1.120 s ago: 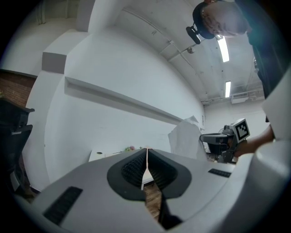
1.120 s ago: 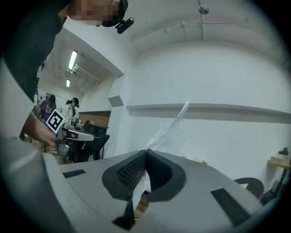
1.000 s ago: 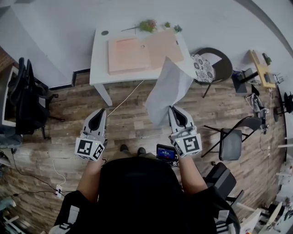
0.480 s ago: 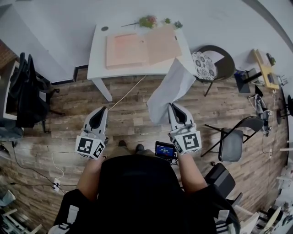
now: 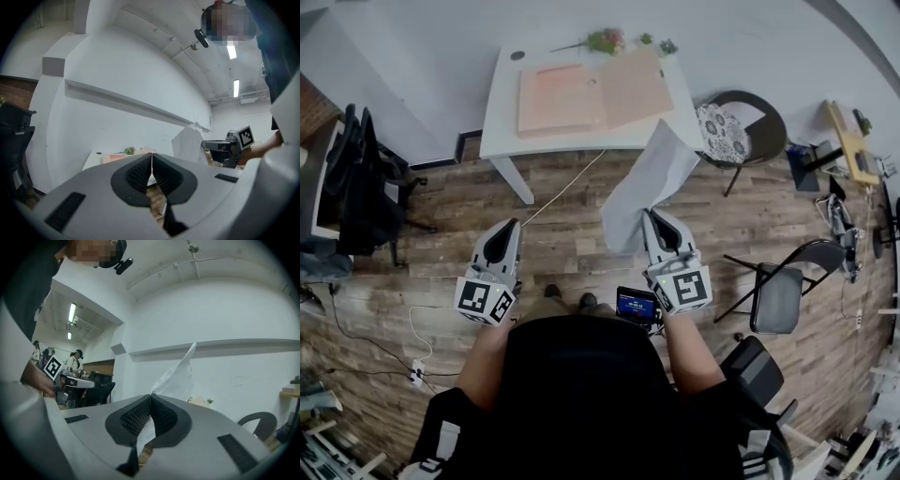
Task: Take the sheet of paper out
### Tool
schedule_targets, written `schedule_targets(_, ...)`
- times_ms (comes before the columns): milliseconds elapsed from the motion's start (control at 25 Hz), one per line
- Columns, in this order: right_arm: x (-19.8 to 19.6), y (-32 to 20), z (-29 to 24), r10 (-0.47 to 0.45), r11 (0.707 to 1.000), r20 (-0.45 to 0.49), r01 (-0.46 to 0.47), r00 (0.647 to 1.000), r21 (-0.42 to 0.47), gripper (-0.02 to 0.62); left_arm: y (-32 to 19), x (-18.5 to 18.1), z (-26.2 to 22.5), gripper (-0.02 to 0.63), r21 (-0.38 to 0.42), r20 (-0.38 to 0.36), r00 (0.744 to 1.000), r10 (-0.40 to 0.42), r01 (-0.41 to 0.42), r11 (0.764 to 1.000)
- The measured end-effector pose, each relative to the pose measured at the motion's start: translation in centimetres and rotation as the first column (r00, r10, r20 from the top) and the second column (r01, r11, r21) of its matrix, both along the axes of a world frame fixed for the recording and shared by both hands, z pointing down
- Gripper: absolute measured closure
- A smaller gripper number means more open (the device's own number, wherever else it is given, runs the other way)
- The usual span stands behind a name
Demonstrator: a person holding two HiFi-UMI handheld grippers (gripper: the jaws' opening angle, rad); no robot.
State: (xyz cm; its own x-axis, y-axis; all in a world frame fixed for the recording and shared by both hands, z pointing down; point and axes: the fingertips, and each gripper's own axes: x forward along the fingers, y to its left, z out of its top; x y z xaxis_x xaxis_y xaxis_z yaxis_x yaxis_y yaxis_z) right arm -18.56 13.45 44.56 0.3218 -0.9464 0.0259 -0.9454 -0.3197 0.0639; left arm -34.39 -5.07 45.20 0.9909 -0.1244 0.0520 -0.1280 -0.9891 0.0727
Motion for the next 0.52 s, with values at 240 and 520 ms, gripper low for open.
schedule_targets(240,0.3,0.4,0.3,-0.008,1.000,0.013,0.008,1.000,0.010,0.584,0.6,0.3,0.0,0.603,0.005,0.004,1.000,0.003,-0.003,1.000)
schedule_targets(520,1.2,1.0,0.4,-0.009,1.000,0.025,0.009,1.000,0.021,0.584,1.2,1.3,-0.2,0.603,-0.010,0.002,1.000,0.010,-0.010,1.000)
